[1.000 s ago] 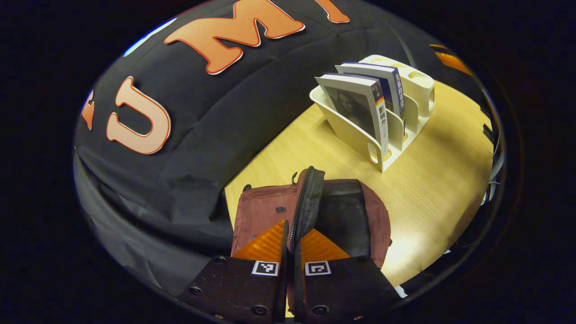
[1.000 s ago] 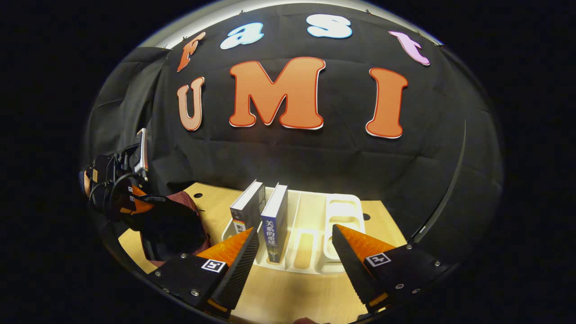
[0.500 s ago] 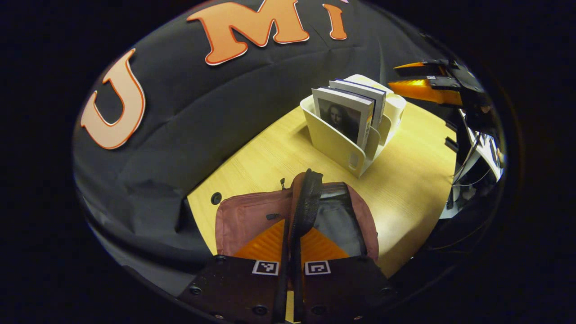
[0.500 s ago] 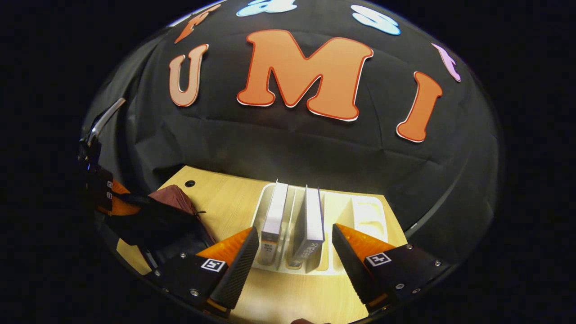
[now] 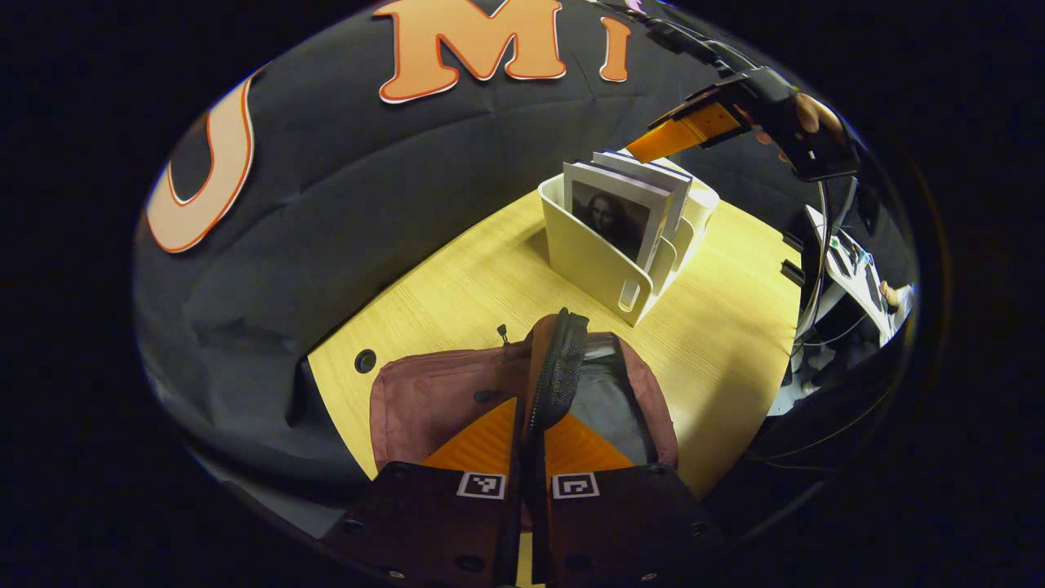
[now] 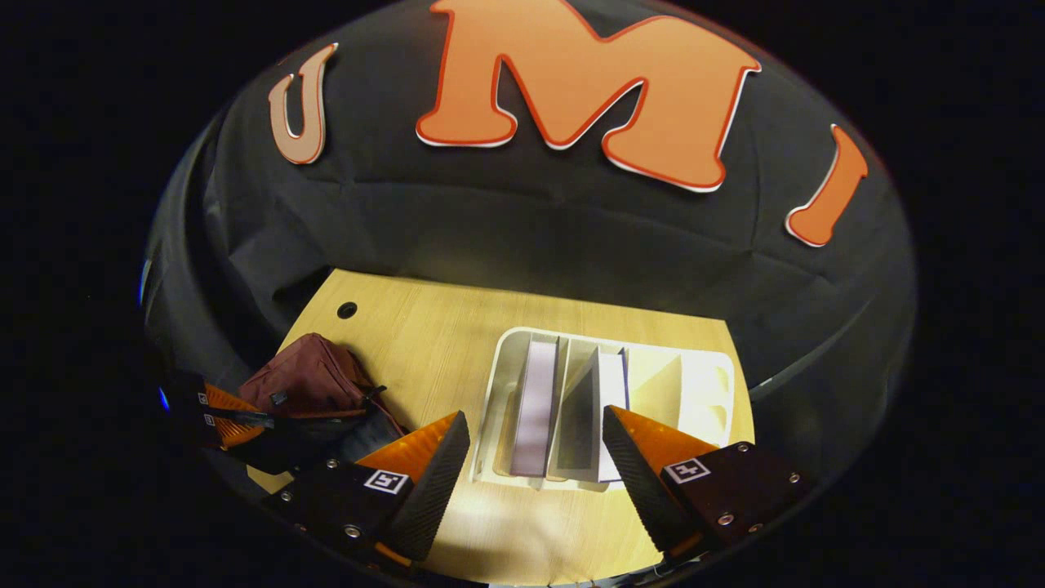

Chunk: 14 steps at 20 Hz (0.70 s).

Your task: Open the schoolbag, grab two books from the bookshelf and put them into the schoolbag.

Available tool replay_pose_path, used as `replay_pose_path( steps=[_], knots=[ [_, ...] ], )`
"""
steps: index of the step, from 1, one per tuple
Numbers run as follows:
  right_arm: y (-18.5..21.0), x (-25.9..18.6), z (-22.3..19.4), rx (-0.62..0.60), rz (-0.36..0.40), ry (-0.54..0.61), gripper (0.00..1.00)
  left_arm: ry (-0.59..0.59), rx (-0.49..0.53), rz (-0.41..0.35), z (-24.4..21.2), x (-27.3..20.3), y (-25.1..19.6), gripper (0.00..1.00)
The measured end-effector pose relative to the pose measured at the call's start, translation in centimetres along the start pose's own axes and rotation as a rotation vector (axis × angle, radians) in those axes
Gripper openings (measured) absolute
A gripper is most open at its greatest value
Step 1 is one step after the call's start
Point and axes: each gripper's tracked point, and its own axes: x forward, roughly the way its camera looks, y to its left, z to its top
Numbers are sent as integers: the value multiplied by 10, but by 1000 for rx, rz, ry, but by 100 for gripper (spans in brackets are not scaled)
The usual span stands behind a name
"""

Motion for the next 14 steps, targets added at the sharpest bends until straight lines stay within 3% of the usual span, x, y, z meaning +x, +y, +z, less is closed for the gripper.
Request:
replay_pose_path(
  steps=[2, 5, 8, 9, 10, 13, 14],
  knots=[
    [5, 21, -2, 8, 43, 80, 97, 7, -28, -2, -4, 2, 0, 7],
    [3, 49, -8, 43, 57, 189, 80, 23, -85, 11, -8, 5, -1, 7],
    [0, 72, -13, 66, 54, 252, 72, 47, -126, 16, -13, 8, -6, 7],
    [-1, 79, -14, 63, 52, 266, 60, 56, -135, 21, -14, 8, -6, 7],
    [-1, 84, -15, 65, 51, 278, 67, 62, -142, 25, -15, 10, -5, 7],
    [-4, 97, -29, 71, 42, 364, 63, 82, -155, 34, -16, 12, -9, 7],
    [-6, 99, -37, 71, 38, 400, 38, 89, -165, 32, -16, 14, -11, 7]
  ],
)
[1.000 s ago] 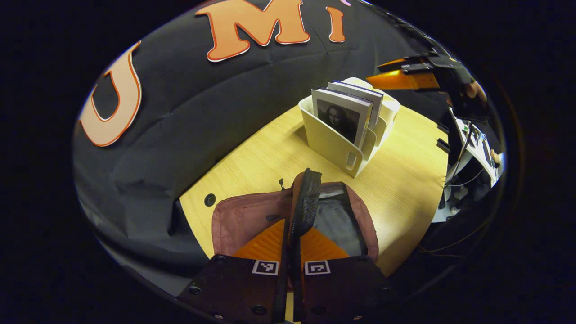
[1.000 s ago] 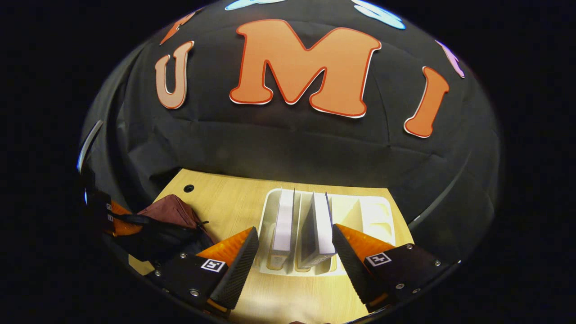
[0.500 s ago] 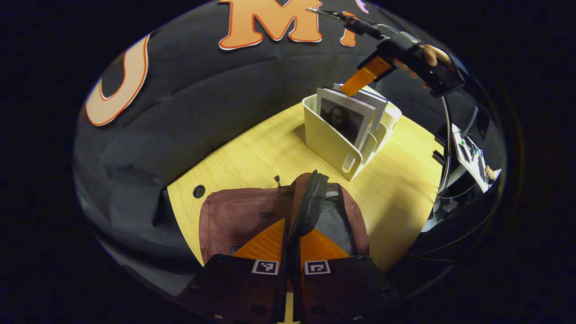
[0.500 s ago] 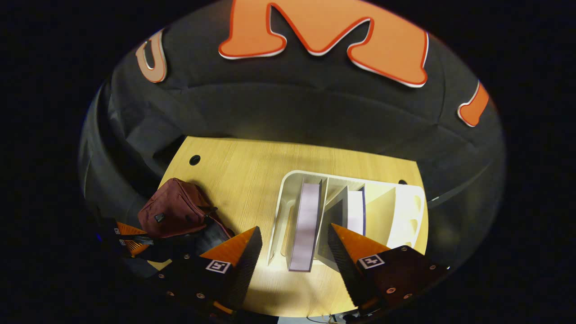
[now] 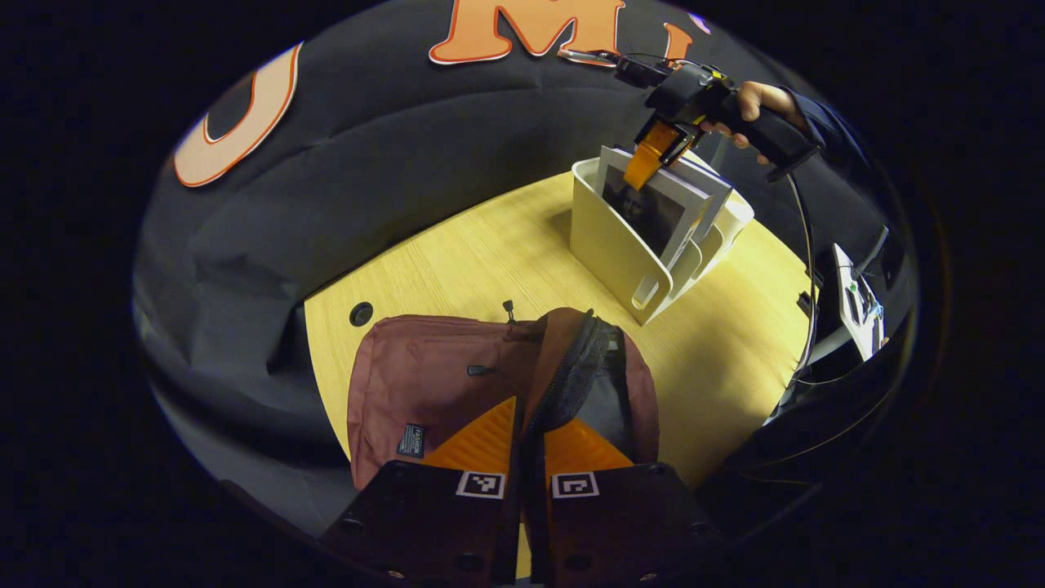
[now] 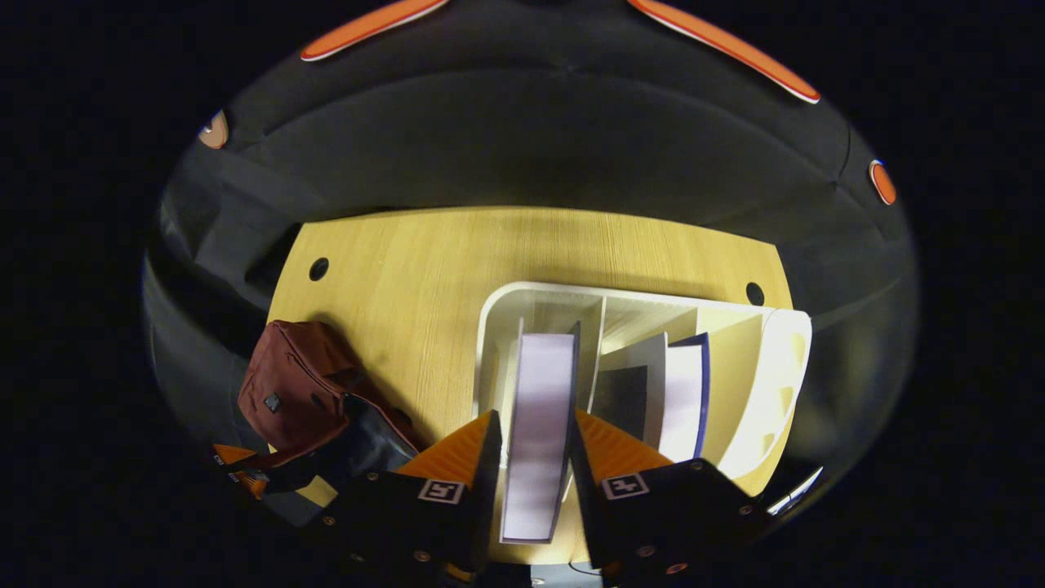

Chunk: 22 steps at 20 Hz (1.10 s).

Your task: Open the schoolbag, grab two books from the bookshelf and put them into the schoolbag.

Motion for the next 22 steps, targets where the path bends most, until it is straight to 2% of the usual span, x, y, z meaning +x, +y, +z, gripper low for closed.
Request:
replay_pose_path(
  steps=[1, 2, 3, 4, 5, 7, 9, 13, 14, 15, 22],
  knots=[
    [-1, 2, 2, -4, -1, -4, 49, 9, -15, -8, -1, 1, -4, 7],
    [-2, 6, 0, -13, -11, -1, 40, 13, -26, -16, -3, 4, -8, 7],
    [-3, 7, -1, -15, -16, 4, 39, 15, -37, -21, -3, 6, -10, 7],
    [-2, 8, -4, -11, -24, 22, 48, 16, -45, -23, -4, 6, -11, 7],
    [1, 5, -6, -6, -15, 42, 40, 17, -48, -20, -4, 6, -10, 7],
    [2, 2, -9, 7, -3, 67, 38, 17, -52, -18, -4, 7, -9, 7],
    [1, -12, -8, 8, -1, 43, 36, 17, -81, -26, -5, 9, -12, 7],
    [-5, -52, -4, 24, 18, -16, 34, 25, -107, -50, -9, 14, -17, 7],
    [-7, -65, -1, 21, 15, -35, 42, 23, -99, -50, -10, 13, -16, 7],
    [-10, -76, 0, 13, 10, -54, 33, 21, -92, -50, -10, 13, -15, 7],
    [-6, -191, -9, -47, 35, -213, 33, 8, -88, -70, -9, 9, -14, 7]
  ],
)
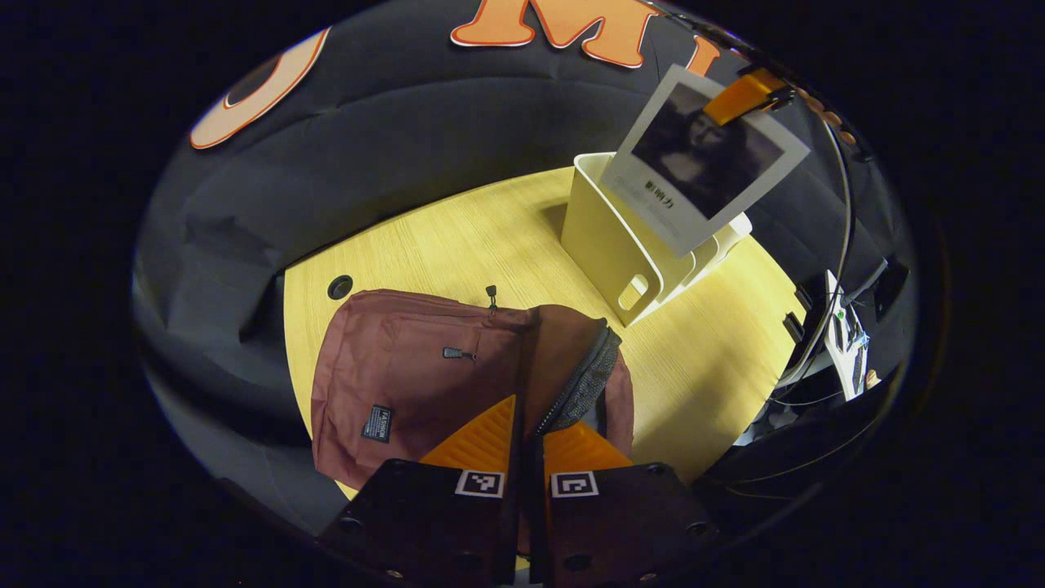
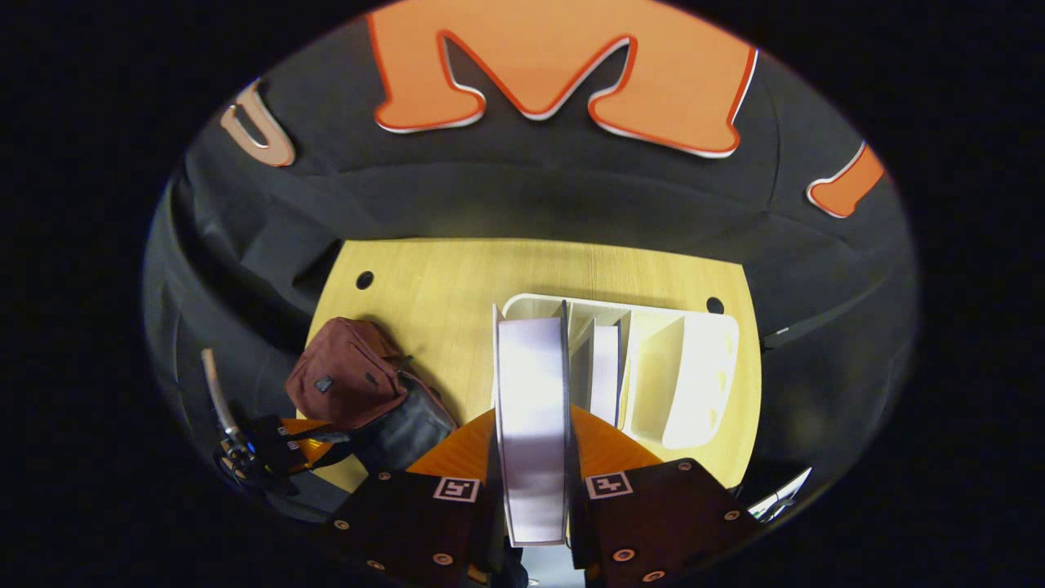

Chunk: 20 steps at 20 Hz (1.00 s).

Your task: Open the schoolbag, grab two books from the bookshelf and put them into the schoolbag.

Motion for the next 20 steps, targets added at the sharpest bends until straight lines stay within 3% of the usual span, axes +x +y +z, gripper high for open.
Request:
replay_pose_path(
  steps=[4, 5, 6, 9, 10, 13, 20],
  knots=[
    [4, -53, 2, 6, -13, -101, 33, -5, 22, -11, 0, -3, 5, 7],
    [7, -63, -3, 7, -9, -112, 33, -5, 30, -15, -1, -2, 6, 11],
    [9, -72, -9, 13, -14, -123, 33, -4, 38, -19, -2, -3, 8, 7],
    [19, -85, -31, 41, -18, -142, 33, -5, 72, -32, -2, -2, 11, 7],
    [24, -86, -39, 58, -9, -144, 33, -3, 83, -38, -2, -2, 11, 11],
    [40, -77, -61, 115, 23, -141, 33, 2, 110, -57, -2, -2, 10, 7],
    [94, -33, -120, 275, 186, -95, 32, 14, 158, -71, 3, -4, 12, 7]
  ],
)
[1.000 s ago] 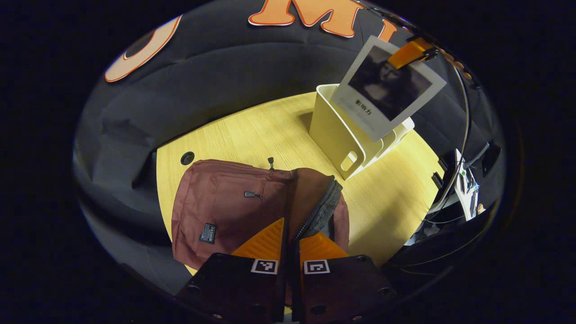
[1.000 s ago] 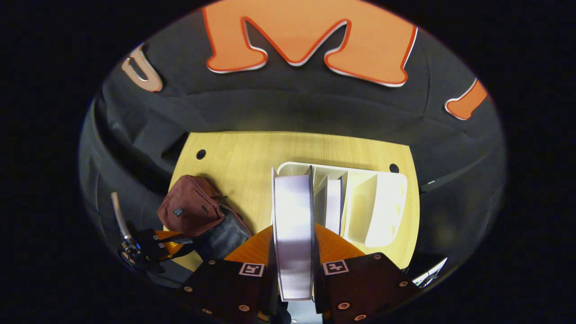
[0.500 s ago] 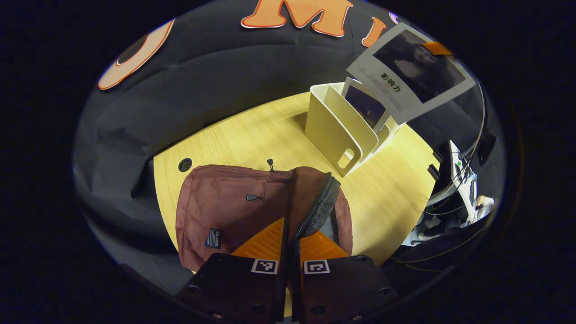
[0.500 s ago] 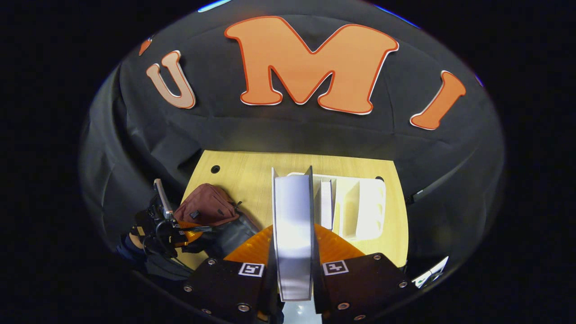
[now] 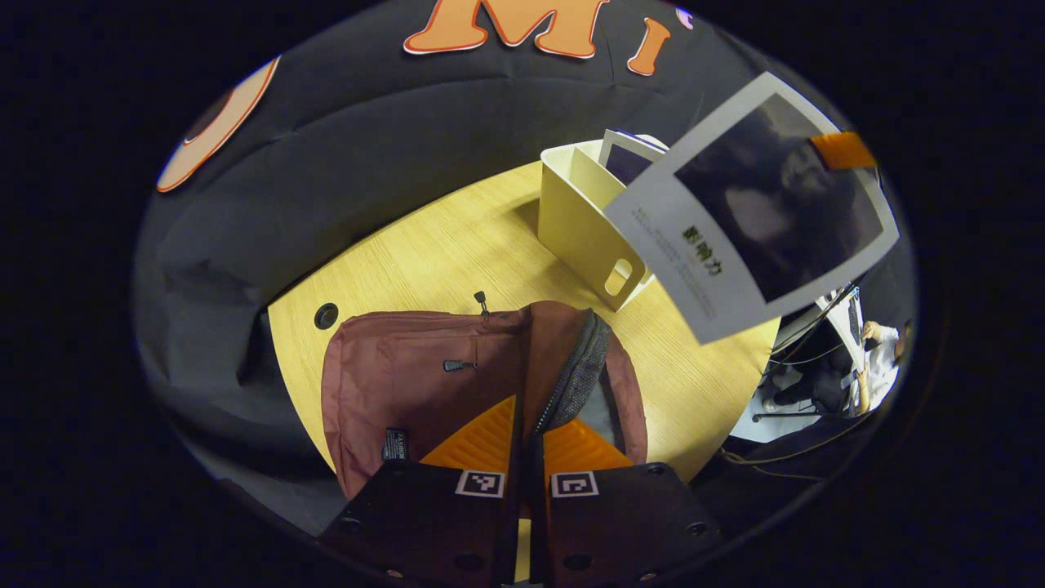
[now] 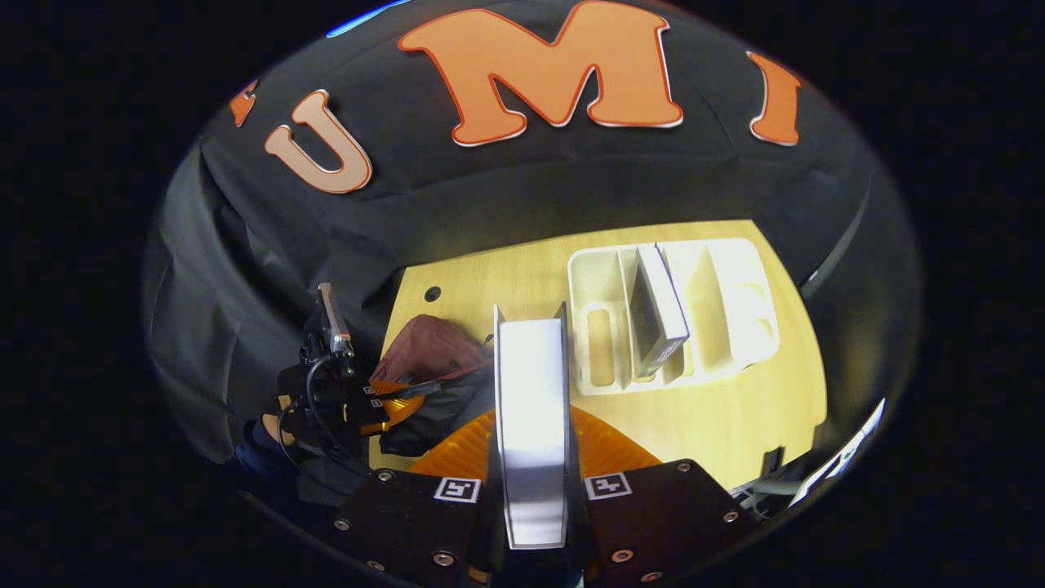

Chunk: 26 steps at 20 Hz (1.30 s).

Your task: Open the schoolbag, grab two books from the bookshelf and put them into the schoolbag.

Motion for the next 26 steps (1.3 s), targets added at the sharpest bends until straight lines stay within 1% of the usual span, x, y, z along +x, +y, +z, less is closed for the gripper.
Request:
replay_pose_path(
  steps=[4, 5, 7, 10, 12, 14, 16, 18, 19, 21, 23, 26],
  knots=[
    [12, 31, -28, 107, 99, 15, 31, -12, -14, 10, 1, -4, 0, 7],
    [15, 39, -34, 130, 132, 13, 31, -15, -3, 12, 2, -6, -1, 5],
    [18, 57, -46, 221, 198, 7, 32, -24, -5, 19, 2, -8, 0, 5],
    [6, 91, -79, 328, 239, 46, 31, -27, -12, 34, 2, -11, 0, 4],
    [9, 111, -96, 385, 285, 79, 30, -30, -7, 38, 4, -13, -3, 4],
    [17, 130, -103, 435, 341, 85, 30, -31, -11, 34, 6, -13, -8, 4],
    [21, 149, -107, 462, 365, 81, 30, -43, -5, 36, 10, -16, -14, 4],
    [33, 166, -110, 521, 434, 104, 31, -60, 2, 37, 16, -17, -19, 4],
    [38, 176, -111, 543, 456, 105, 30, -66, 2, 36, 17, -18, -24, 4],
    [46, 197, -109, 536, 472, 78, 30, -74, -5, 33, 19, -19, -29, 4],
    [55, 207, -114, 508, 475, 62, 30, -71, -18, 38, 19, -19, -33, 4],
    [69, 223, -117, 565, 498, 43, 30, -80, -23, 44, 23, -19, -39, 4]
  ],
)
